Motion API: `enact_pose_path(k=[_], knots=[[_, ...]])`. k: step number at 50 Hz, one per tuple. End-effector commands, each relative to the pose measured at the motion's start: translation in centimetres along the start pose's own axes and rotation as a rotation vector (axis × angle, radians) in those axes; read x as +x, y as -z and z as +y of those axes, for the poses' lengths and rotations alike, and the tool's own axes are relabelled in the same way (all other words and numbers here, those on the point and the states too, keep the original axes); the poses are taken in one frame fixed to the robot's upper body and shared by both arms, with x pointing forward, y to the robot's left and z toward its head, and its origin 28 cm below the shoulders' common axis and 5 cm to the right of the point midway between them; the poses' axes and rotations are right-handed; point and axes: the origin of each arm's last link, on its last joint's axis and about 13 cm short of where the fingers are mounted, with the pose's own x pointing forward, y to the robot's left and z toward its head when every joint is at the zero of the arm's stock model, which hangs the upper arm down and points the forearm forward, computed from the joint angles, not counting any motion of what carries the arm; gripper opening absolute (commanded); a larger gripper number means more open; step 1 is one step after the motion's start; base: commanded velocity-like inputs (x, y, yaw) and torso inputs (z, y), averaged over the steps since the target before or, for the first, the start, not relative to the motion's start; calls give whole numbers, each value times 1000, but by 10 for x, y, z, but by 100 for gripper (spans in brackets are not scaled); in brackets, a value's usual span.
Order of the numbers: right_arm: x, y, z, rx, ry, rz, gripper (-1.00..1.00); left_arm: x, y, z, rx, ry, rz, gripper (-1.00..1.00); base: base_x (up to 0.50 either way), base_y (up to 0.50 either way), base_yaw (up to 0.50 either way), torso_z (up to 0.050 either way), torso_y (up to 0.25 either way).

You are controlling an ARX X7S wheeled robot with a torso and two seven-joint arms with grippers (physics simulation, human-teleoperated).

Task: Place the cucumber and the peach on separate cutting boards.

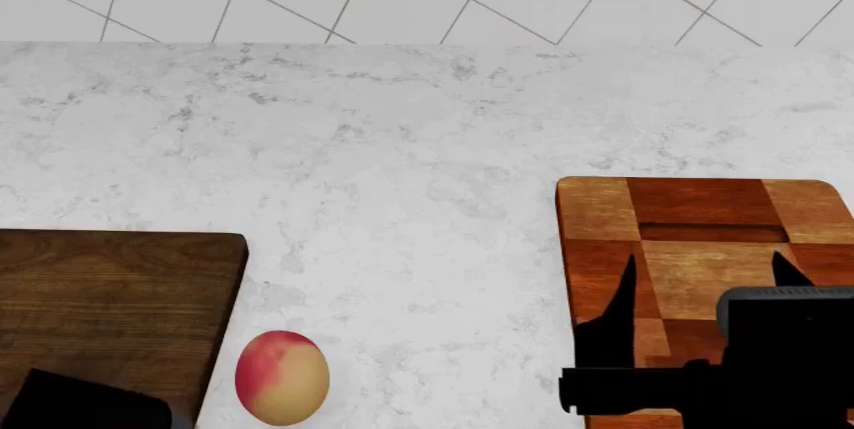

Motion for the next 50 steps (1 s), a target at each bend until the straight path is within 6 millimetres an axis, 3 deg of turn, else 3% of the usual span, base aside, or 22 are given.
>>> enact_pose_path(k=[1, 21, 22, 25, 38, 44, 50], knots=[[0, 3, -2, 9, 13, 5, 100, 20, 6, 2, -45, 37, 48, 100, 0, 0, 0, 0, 0], [0, 14, 1, 20, -1, 26, 100, 25, 14, -8, -42, 84, 98, 100, 3, -1, -2, 0, 0], [0, 14, 1, 20, -2, 27, 100, 24, 15, -10, -41, 87, 98, -100, 11, 0, -3, 0, 0], [-1, 14, 2, 20, -2, 27, 100, 19, 16, -15, 17, 88, 82, -100, 0, 0, 0, 0, 0], [-1, 15, 2, 25, -2, 28, 100, -5, 14, -32, -39, 122, 14, -100, -2, 0, 0, 0, 0], [-1, 15, 2, 29, -2, 26, 100, -22, 28, -41, -69, 140, 12, -100, 0, 0, 0, 0, 0], [-2, 14, 1, 33, 3, 23, 100, -40, 9, -41, -73, 126, -98, -100, 0, 0, 0, 0, 0]])
